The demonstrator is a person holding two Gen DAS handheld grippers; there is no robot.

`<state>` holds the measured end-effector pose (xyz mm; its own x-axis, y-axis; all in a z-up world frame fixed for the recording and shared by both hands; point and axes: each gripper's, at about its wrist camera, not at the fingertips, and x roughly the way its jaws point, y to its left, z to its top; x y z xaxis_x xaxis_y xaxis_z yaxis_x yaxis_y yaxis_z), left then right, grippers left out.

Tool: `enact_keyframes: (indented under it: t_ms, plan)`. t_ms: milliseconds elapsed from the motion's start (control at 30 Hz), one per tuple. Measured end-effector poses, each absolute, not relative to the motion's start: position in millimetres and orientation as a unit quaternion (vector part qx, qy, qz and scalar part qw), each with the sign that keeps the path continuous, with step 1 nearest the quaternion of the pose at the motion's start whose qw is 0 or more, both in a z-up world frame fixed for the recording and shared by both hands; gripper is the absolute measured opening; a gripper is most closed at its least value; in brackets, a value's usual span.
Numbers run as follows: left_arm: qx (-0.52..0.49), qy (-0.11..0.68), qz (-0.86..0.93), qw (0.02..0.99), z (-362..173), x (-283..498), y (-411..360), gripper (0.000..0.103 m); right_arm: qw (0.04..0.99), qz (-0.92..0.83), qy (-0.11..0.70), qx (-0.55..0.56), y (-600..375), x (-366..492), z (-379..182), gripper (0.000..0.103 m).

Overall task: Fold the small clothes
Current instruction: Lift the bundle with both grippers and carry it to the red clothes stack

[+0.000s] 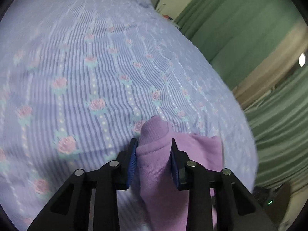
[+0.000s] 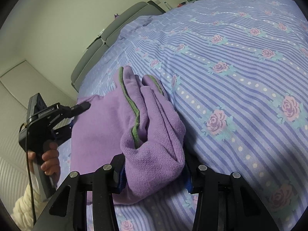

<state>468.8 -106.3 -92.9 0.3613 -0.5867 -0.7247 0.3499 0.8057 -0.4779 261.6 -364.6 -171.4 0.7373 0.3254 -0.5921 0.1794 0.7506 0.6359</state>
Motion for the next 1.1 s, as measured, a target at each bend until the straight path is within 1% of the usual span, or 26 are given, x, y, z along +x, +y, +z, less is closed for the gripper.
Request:
enact_keyframes:
  t_ms: [33,67,100,133,300,333,400,533,633,667,733,767,867,967,1100]
  plan:
    - [-0.092,0.470,-0.262,0.838,-84,463,-104,0.050,0.864,0.042,0.360,0.350,-364,261,-171,0.044]
    - [-0.073,0.456,-0.238,0.854,-78,459,-103,0.066,0.864,0.042,0.361,0.350,-364,261,-171,0.044]
    - [-0.059,0.441,-0.223,0.867,-73,455,-98,0.071,0.864,0.042,0.361,0.350,-365,260,-171,0.044]
    - [-0.048,0.433,-0.225,0.872,-68,451,-92,0.073,0.863,0.043,0.361,0.350,-365,260,-171,0.044]
    - [-0.015,0.457,-0.263,0.849,-71,410,-95,0.077,0.863,0.038,0.364,0.350,-364,262,-170,0.044]
    - [-0.017,0.463,-0.272,0.843,-74,402,-100,0.079,0.863,0.037,0.363,0.350,-363,261,-169,0.044]
    - [-0.036,0.477,-0.303,0.824,-83,386,-110,0.079,0.863,0.035,0.364,0.350,-363,261,-169,0.044]
    - [-0.072,0.499,-0.310,0.806,-108,381,-118,0.083,0.865,0.030,0.366,0.341,-360,262,-166,0.044]
    - [-0.131,0.519,-0.316,0.784,-119,390,-118,0.083,0.866,0.029,0.367,0.339,-359,261,-163,0.044]
    - [-0.143,0.524,-0.315,0.778,-124,391,-117,0.082,0.867,0.029,0.367,0.337,-359,261,-161,0.044]
    - [-0.160,0.529,-0.317,0.771,-130,393,-116,0.072,0.867,0.027,0.366,0.337,-358,261,-159,0.044]
    - [-0.160,0.526,-0.318,0.773,-130,391,-115,0.066,0.867,0.024,0.367,0.337,-358,261,-158,0.044]
    - [-0.126,0.513,-0.315,0.789,-120,377,-120,0.056,0.868,0.021,0.367,0.333,-356,260,-154,0.044]
    - [-0.081,0.489,-0.314,0.810,-101,361,-128,0.053,0.878,0.017,0.365,0.310,-350,256,-142,0.043]
    - [-0.044,0.449,-0.316,0.835,-68,336,-129,0.053,0.887,0.019,0.353,0.297,-345,240,-124,0.043]
